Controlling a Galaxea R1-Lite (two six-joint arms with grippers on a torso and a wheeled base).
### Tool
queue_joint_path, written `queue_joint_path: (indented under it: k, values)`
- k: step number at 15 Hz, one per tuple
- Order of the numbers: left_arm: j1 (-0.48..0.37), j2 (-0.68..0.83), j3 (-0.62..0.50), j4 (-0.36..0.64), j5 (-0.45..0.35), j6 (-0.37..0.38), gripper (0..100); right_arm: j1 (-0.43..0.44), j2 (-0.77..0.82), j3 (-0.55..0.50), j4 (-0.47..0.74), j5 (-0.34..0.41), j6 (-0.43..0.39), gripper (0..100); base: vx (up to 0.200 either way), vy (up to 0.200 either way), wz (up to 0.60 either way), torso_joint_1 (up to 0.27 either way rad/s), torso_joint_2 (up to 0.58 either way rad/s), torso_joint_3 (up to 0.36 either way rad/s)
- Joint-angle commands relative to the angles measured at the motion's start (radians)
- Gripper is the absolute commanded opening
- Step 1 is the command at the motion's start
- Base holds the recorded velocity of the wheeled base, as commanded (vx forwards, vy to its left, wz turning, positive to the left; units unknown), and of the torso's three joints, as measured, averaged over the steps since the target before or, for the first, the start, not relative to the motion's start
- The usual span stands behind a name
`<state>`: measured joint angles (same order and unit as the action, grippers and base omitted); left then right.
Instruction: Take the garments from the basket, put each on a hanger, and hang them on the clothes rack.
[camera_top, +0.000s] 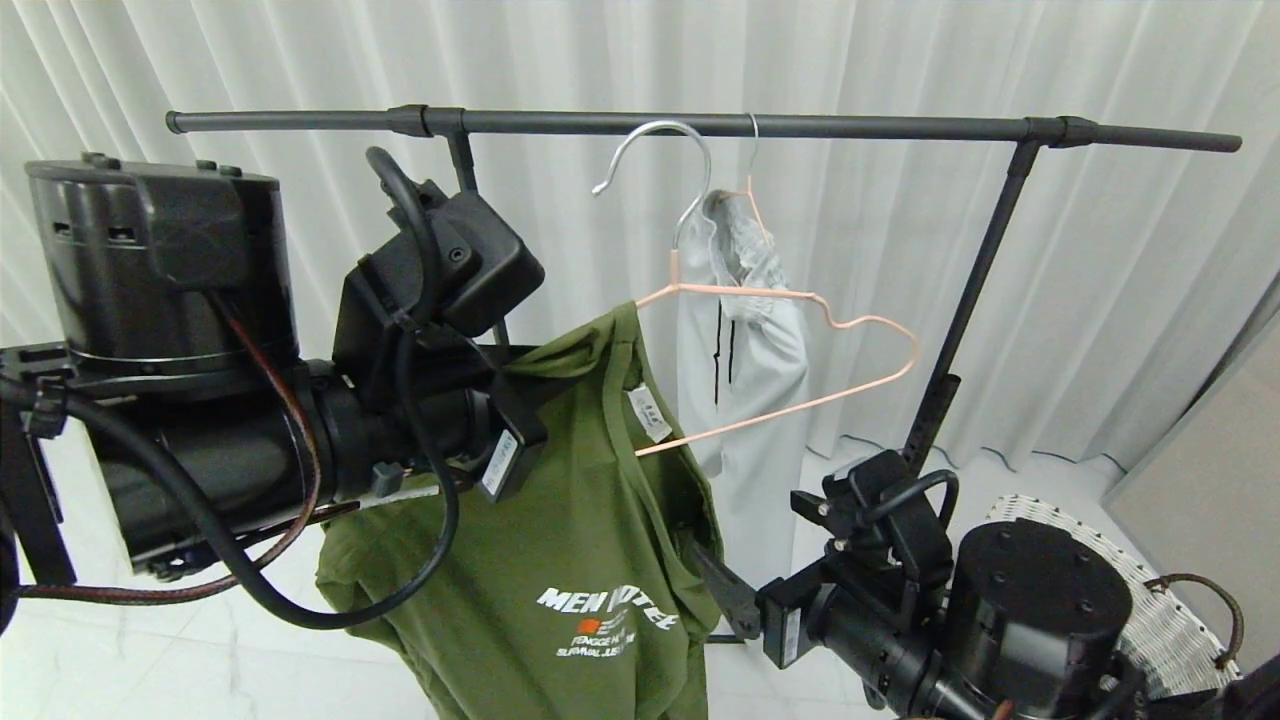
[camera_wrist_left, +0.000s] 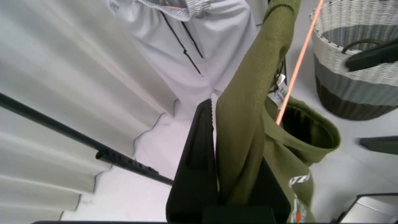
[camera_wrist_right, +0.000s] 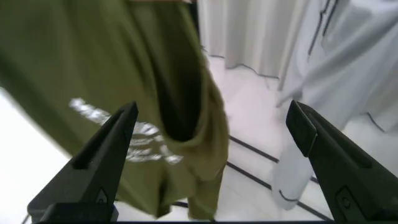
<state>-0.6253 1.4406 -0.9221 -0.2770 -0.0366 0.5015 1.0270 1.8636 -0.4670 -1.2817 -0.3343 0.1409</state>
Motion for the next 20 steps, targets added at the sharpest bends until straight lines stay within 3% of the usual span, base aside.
queue_joint_path:
  k: [1,5,6,11,15,20]
  values:
    - [-0.008,-0.005,-0.001,-0.001,0.000,-0.001,0,-0.035,0.054,-0.005,-0.001,0.000,0.003,100,0.000,0.000,0.00,0.000,0.00,0.000]
    - [-0.016,-0.005,-0.001,-0.004,-0.003,-0.011,0,-0.058,0.089,-0.005,-0.001,-0.002,0.005,100,0.000,0.000,0.00,0.000,0.00,0.000]
    - [-0.022,-0.006,-0.001,-0.004,-0.002,-0.034,0,-0.058,0.097,-0.005,-0.001,-0.009,0.005,0,0.000,0.000,0.00,0.000,0.00,0.000]
    - [-0.020,-0.009,0.011,-0.004,0.003,-0.040,0,-0.091,0.098,0.018,-0.001,-0.066,-0.001,0,0.000,0.000,0.00,0.000,0.00,0.000]
    - [-0.013,-0.009,0.066,-0.004,0.113,-0.031,0,-0.269,0.098,0.048,-0.053,-0.085,-0.118,0,0.000,0.000,0.00,0.000,0.00,0.000]
    - [-0.011,-0.028,0.117,-0.004,0.124,0.009,0,-0.381,0.097,0.045,-0.143,-0.083,-0.182,0,0.000,0.000,0.00,0.000,0.00,0.000]
